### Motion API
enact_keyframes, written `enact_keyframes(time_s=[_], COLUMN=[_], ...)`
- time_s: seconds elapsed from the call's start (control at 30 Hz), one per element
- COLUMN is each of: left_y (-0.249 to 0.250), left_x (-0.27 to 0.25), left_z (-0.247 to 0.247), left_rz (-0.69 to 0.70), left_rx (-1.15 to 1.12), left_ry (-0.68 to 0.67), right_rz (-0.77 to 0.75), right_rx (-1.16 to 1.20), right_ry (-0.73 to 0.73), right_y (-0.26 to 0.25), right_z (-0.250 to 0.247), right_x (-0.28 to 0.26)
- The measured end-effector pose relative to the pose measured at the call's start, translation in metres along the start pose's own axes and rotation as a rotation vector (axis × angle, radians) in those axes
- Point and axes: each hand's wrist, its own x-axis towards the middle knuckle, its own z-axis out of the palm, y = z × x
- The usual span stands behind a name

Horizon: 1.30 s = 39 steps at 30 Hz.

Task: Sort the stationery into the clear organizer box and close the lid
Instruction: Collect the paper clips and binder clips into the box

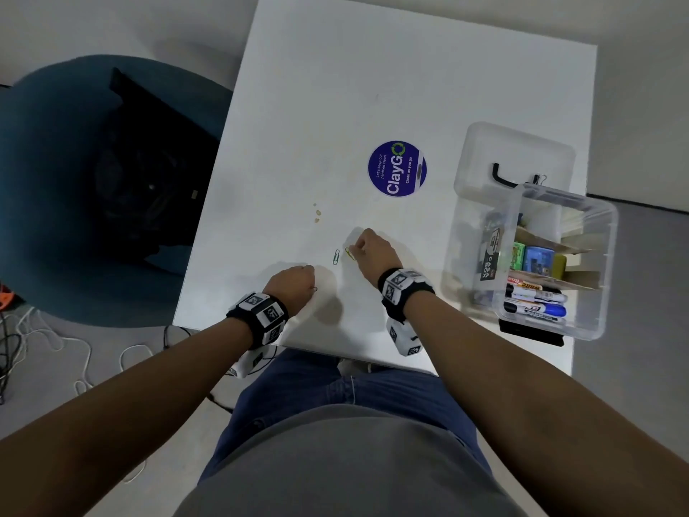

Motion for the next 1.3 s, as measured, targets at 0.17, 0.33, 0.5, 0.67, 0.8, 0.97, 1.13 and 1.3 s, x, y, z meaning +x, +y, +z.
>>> enact_keyframes(time_s=[0.17,0.33,0.5,0.67,0.8,0.97,1.13,1.3], left_y=[0.001,0.002,-0.002,0.005,0.008,0.006,0.020,0.039], left_x=[0.009,0.008,0.009,0.020,0.023,0.027,0.039,0.044], left_z=[-0.007,-0.010,-0.024,-0.032,-0.039,-0.038,-0.029,-0.010], left_rz=[0.053,0.045,0.061,0.029,0.013,-0.035,-0.114,-0.050], left_rx=[-0.008,-0.264,-0.598,-0.978,-1.068,-1.158,-0.632,-0.311], left_ry=[-0.020,0.005,0.034,-0.068,-0.079,-0.087,0.130,0.190], right_rz=[-0.113,-0.104,0.019,0.116,-0.039,-0.146,-0.184,-0.197], right_rx=[-0.370,-0.448,0.066,0.170,-0.198,-0.392,-0.480,-0.411], right_ry=[-0.028,-0.060,-0.020,0.134,0.009,-0.097,-0.126,-0.069], right_y=[0.000,0.000,0.010,0.028,0.033,0.036,0.034,0.036], right_z=[0.018,0.018,0.003,-0.021,-0.022,-0.021,-0.020,-0.019], right_x=[0.001,0.001,-0.004,-0.011,-0.012,-0.012,-0.011,-0.014])
